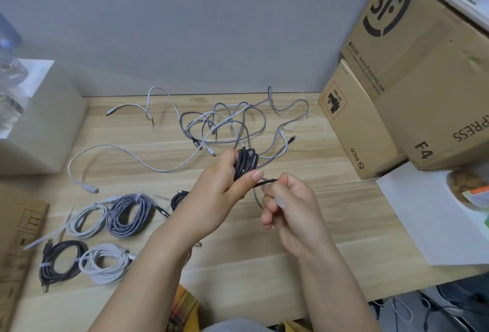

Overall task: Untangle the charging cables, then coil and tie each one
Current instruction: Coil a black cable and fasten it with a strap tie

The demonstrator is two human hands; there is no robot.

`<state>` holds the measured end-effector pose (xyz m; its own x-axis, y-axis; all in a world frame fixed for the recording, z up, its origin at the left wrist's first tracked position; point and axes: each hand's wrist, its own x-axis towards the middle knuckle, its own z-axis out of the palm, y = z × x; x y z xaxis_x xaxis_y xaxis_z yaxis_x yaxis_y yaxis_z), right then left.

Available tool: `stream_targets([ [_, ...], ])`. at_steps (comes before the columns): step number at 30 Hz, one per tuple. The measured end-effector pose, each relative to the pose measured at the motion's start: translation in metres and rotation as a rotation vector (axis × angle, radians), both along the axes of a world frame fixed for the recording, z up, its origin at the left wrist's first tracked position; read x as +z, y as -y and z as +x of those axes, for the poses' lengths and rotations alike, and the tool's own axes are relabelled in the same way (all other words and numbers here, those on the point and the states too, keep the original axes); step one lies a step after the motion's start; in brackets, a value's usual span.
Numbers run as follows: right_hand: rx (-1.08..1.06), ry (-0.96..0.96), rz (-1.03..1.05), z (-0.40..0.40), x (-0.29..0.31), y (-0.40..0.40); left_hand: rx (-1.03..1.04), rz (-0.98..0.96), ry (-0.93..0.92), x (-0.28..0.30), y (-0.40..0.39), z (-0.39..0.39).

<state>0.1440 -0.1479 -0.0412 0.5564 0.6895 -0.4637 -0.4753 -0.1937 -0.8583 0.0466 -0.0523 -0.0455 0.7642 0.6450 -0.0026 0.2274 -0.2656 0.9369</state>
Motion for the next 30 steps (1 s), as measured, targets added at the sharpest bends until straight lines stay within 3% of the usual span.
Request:
stream_targets([
  [7, 0.046, -0.233, 0.086, -0.005, 0.009, 0.002, 0.079, 0.073, 0.073, 0.006, -0.001, 0.003],
  [17, 0.081, -0.251, 0.077, -0.012, 0.012, -0.002, 0.044, 0.119, 0.058, -0.001, -0.006, 0.001],
  [30, 0.109, -0.169, 0.094, -0.007, 0.010, -0.007, -0.167, -0.197, 0.202, -0.006, -0.009, -0.001],
])
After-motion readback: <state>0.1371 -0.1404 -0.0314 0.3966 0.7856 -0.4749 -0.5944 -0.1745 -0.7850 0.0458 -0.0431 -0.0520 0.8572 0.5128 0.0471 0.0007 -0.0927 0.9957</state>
